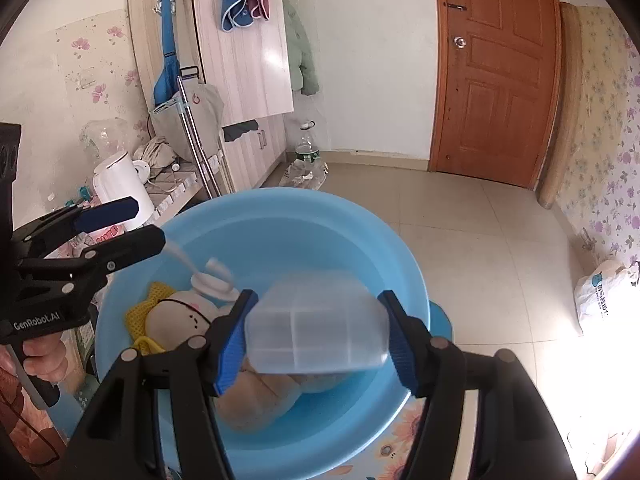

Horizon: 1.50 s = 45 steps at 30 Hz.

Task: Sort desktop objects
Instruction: 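Carry the hook and the clear box into the blue basin and release both, then grasp the clear toothpick box with the left gripper while the right reaches for the green packet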

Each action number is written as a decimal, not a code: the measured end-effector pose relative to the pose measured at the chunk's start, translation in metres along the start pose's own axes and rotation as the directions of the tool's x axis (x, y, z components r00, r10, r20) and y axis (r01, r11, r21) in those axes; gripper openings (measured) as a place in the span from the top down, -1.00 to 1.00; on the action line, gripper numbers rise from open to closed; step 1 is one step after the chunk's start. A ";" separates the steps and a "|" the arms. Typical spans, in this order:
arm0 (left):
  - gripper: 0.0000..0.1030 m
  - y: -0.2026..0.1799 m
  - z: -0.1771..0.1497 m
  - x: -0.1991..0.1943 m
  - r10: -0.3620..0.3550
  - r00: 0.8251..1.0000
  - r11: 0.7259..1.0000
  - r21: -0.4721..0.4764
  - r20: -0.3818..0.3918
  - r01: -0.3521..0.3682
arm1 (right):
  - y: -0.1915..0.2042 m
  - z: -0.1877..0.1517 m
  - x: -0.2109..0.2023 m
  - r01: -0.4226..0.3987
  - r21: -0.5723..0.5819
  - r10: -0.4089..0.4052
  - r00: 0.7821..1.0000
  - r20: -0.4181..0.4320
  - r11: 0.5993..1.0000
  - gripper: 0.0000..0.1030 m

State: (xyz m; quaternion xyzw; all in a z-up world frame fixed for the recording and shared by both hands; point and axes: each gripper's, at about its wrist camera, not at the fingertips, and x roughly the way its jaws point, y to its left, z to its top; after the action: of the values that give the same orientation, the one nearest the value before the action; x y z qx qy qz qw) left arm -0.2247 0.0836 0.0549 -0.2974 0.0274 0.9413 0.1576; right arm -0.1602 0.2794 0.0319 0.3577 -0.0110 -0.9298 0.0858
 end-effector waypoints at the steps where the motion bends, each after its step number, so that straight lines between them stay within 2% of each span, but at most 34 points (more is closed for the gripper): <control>1: -0.30 0.002 0.001 -0.004 0.006 1.000 1.000 -0.002 0.006 -0.006 | 0.001 0.000 -0.001 -0.001 0.004 0.001 1.000 0.001 1.000 -0.21; 4: -0.31 0.008 0.002 -0.017 0.026 1.000 1.000 -0.010 0.017 -0.026 | 0.000 -0.003 -0.007 -0.007 0.027 0.006 1.000 0.004 1.000 -0.21; 11: -0.52 0.030 -0.011 -0.056 0.082 0.996 0.996 -0.040 0.030 -0.081 | 0.004 -0.011 -0.042 -0.031 0.042 0.028 0.998 0.060 0.999 -0.22; 14: -0.53 0.042 -0.022 -0.072 0.112 0.994 0.992 -0.065 0.020 -0.110 | 0.010 -0.014 -0.045 -0.023 0.038 0.021 0.999 0.049 0.999 -0.23; 19: -0.56 0.064 -0.049 -0.099 0.171 0.985 0.980 -0.097 -0.004 -0.171 | 0.016 -0.028 -0.056 -0.043 0.067 0.040 0.998 0.043 0.997 -0.23; 25: -0.61 0.085 -0.094 -0.115 0.219 0.973 0.965 -0.130 -0.070 -0.226 | 0.033 -0.062 -0.074 0.015 0.071 -0.020 0.997 0.072 0.997 -0.23; 27: -0.61 0.088 -0.110 -0.119 0.226 0.970 0.962 -0.132 -0.093 -0.238 | 0.042 -0.075 -0.078 0.005 0.064 -0.009 0.998 0.068 0.998 -0.23; 33: -0.61 0.094 -0.157 -0.123 0.232 0.955 0.958 -0.130 -0.183 -0.257 | 0.069 -0.111 -0.060 -0.049 0.070 0.052 0.997 -0.051 0.996 -0.23; 36: -0.74 0.097 -0.176 -0.118 0.225 0.946 0.960 -0.112 -0.235 -0.256 | 0.084 -0.130 -0.044 -0.081 0.058 0.088 0.988 -0.126 0.995 -0.23; 41: -0.84 0.092 -0.184 -0.115 0.240 0.944 0.965 -0.053 -0.227 -0.258 | 0.106 -0.152 -0.026 -0.091 -0.016 0.086 0.977 -0.195 0.996 -0.24; 45: -0.92 0.096 -0.185 -0.108 0.221 0.949 0.969 -0.060 -0.224 -0.239 | 0.112 -0.158 -0.021 -0.091 -0.028 0.083 0.977 -0.197 0.996 -0.54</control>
State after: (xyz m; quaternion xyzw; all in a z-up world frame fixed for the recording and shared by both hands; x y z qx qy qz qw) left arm -0.0694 -0.0645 -0.0395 -0.3988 0.0379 0.9158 0.0297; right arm -0.0230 0.1788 -0.0624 0.4450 -0.0013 -0.8855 0.1335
